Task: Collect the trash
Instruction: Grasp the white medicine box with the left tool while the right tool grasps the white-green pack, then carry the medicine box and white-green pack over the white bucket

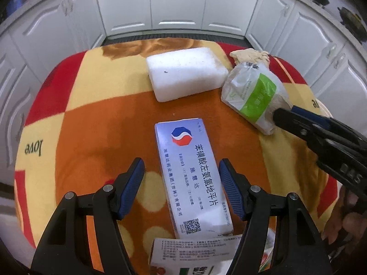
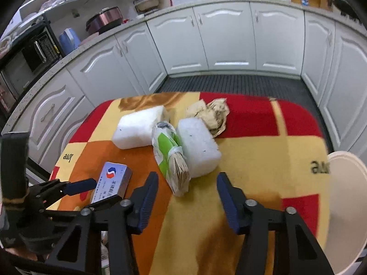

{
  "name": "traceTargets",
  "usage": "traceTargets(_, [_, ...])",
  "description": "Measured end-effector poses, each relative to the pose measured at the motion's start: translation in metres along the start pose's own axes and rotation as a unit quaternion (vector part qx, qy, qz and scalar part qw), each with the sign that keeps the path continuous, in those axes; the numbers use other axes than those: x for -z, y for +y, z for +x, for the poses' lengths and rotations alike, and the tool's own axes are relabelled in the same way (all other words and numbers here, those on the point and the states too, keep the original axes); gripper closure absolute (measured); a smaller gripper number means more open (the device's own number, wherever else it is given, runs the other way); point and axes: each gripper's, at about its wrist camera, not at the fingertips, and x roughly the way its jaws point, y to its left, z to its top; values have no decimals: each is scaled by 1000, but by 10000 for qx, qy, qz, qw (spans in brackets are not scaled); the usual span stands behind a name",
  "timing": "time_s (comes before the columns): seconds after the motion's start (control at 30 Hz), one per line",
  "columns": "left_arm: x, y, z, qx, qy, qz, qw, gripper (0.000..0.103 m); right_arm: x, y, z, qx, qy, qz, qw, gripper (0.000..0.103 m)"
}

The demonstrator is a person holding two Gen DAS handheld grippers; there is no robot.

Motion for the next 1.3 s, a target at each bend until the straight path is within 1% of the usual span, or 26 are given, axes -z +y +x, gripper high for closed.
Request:
traceTargets(0.03, [1, 0, -1, 25, -25, 6, 10000, 47, 0, 2, 3, -46, 15, -10, 10000, 68])
traceTargets(0.07, [1, 1, -1, 50, -33, -2, 10000, 49, 1, 3, 5, -95, 31, -30, 9999, 77])
traceTargets(0.17, [-1, 8, -4, 107, -120, -153, 9998, 50, 3, 8, 3, -209, 10, -58, 9998, 88])
traceTargets(0.27, [-5, 17, -10, 171, -311, -301, 9989, 51, 9, 9, -9, -414, 4, -63, 9991, 91])
traceTargets(0.37, [-11, 25, -16, 184, -439, -441, 9979, 51, 18, 7, -24, -616, 59, 7, 9981, 92])
traceTargets(0.47, [-13, 27, -16, 179, -464, -510, 9975, 52, 27, 5, -32, -494, 128, -15, 9987, 92])
traceTargets(0.6, [-12, 29, -19, 117, -525, -482, 9974, 52, 22, 2, -37, -370, -108, -13, 9993, 92])
traceTargets(0.73, [-13, 37, -23, -38, -594, -475, 9971, 52, 4, 9, -34, -404, -285, -54, 9988, 89])
traceTargets(0.83, [-15, 52, -23, -114, -578, -623, 9963, 52, -11, 13, -20, -417, -302, -85, 9986, 87])
traceTargets(0.87, [-14, 56, -23, -117, -575, -666, 9960, 52, -15, 14, -8, -383, -203, -83, 9990, 85])
traceTargets(0.93, [-14, 66, -26, -143, -598, -739, 9954, 52, -16, 16, 7, -358, -37, -48, 9993, 85])
traceTargets(0.97, [-13, 68, -26, -156, -604, -761, 9951, 52, -14, 19, 11, -420, 40, -47, 9991, 85])
traceTargets(1.0, [-13, 72, -26, -157, -608, -788, 9949, 52, -11, 22, 12, -560, 95, -53, 9984, 85])
traceTargets(1.07, [-12, 76, -25, -151, -594, -825, 9947, 52, -3, 32, 15, -1126, 381, -76, 9929, 85])
traceTargets(1.1, [-11, 77, -24, -146, -582, -837, 9947, 52, 0, 37, 16, -1226, 500, -130, 9911, 85])
traceTargets(1.13, [-10, 78, -24, -125, -579, -843, 9947, 52, 4, 42, 16, -1228, 580, -226, 9905, 85])
traceTargets(1.2, [-8, 77, -24, -92, -582, -842, 9947, 52, 7, 44, 12, -1052, 521, -315, 9926, 85])
traceTargets(1.23, [-7, 77, -23, -76, -577, -839, 9948, 52, 7, 43, 10, -986, 460, -309, 9936, 80])
traceTargets(1.27, [-7, 76, -24, -65, -571, -836, 9948, 52, 7, 43, 8, -951, 404, -288, 9942, 74])
traceTargets(1.3, [-7, 76, -24, -47, -562, -830, 9950, 52, 6, 42, 7, -903, 358, -270, 9949, 57])
